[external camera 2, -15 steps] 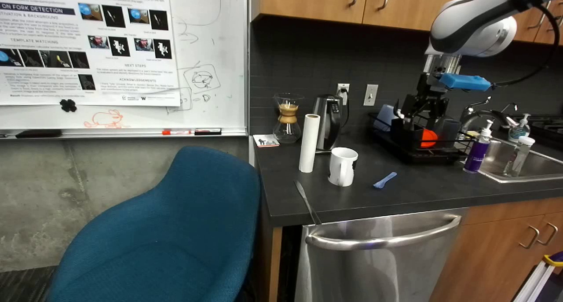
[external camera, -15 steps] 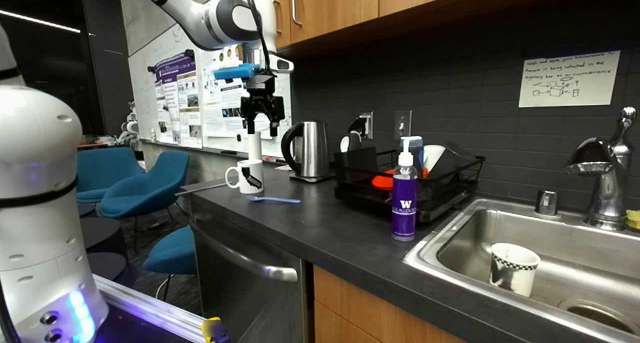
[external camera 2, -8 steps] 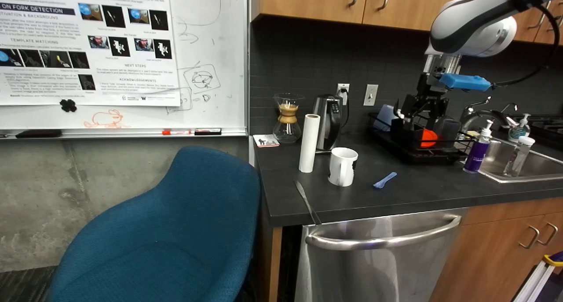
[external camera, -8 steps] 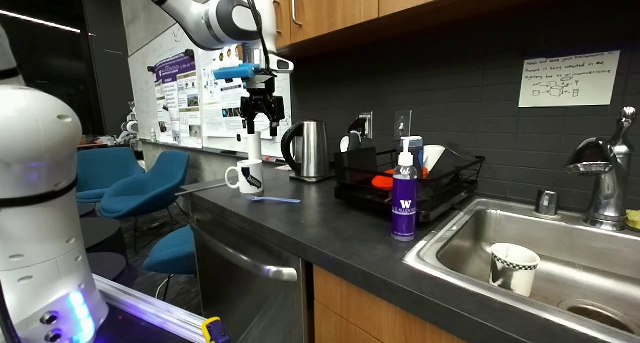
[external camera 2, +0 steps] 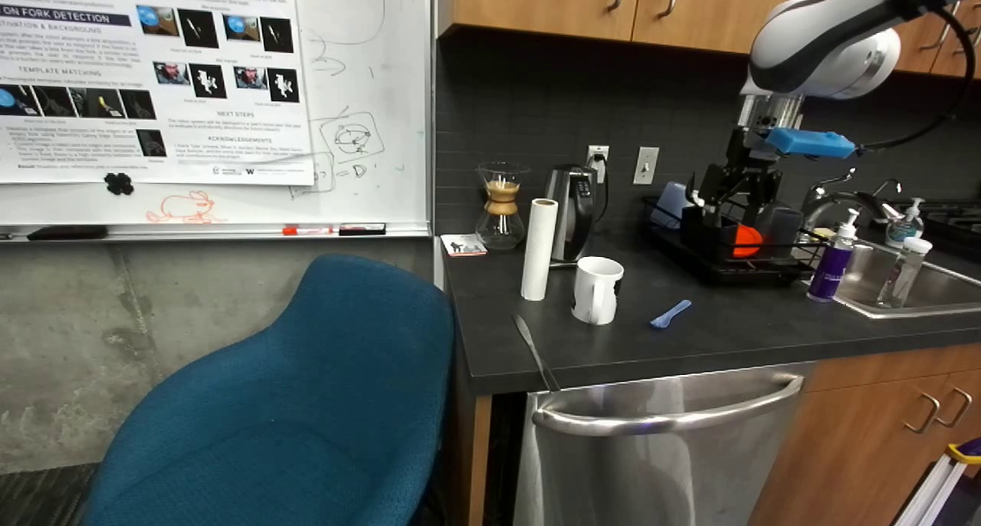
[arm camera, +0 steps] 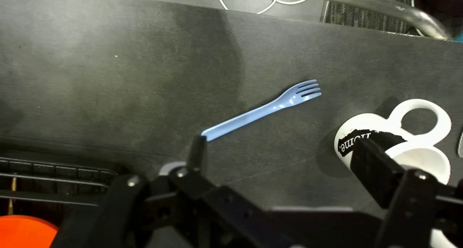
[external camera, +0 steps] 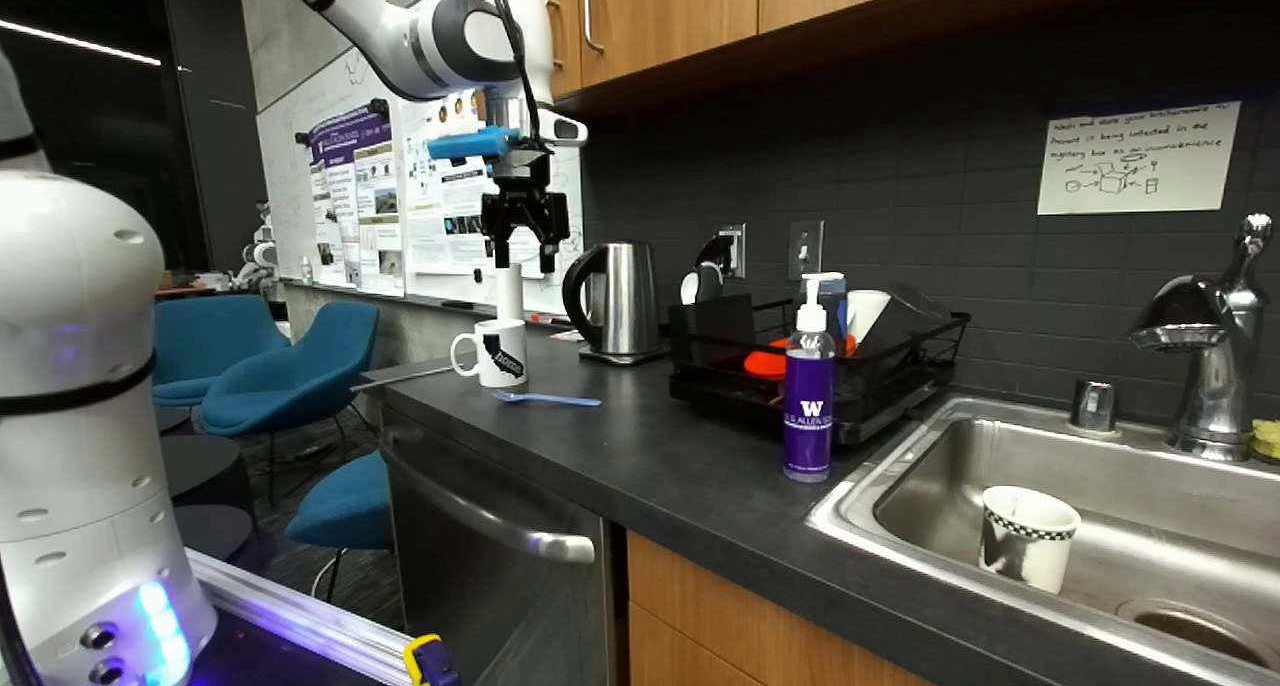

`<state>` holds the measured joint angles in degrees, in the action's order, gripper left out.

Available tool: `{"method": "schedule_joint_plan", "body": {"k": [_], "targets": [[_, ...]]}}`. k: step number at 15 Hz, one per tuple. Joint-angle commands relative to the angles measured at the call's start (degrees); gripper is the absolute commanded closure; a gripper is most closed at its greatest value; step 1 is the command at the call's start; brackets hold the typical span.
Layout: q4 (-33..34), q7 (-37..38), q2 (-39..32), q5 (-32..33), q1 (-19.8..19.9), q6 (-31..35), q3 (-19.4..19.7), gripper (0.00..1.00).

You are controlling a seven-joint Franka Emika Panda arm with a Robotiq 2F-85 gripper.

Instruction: Move the black knife a little to the right

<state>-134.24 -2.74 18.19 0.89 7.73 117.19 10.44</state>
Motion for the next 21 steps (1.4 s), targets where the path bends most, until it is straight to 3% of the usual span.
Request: {"method": "schedule_joint_plan", "body": {"k": [1, 7, 12, 17, 21], "targets": [[0.1, -0.13, -0.05, -0.15, 0.44, -0.12, -0.39, 0.0], [-4.37, 5.57, 2.39, 0.53, 0.21, 0.39, -2.76, 0.0], [-10.36, 12.72, 5.83, -0.38, -1.37, 0.79, -7.29, 0.0], [-15.61, 19.29, 9.12, -3.94, -5.61, 1.63, -12.95, 0.0], [-20.05, 23.28, 7.95, -8.55, -10.31, 8.77, -18.1, 0.0]]}}
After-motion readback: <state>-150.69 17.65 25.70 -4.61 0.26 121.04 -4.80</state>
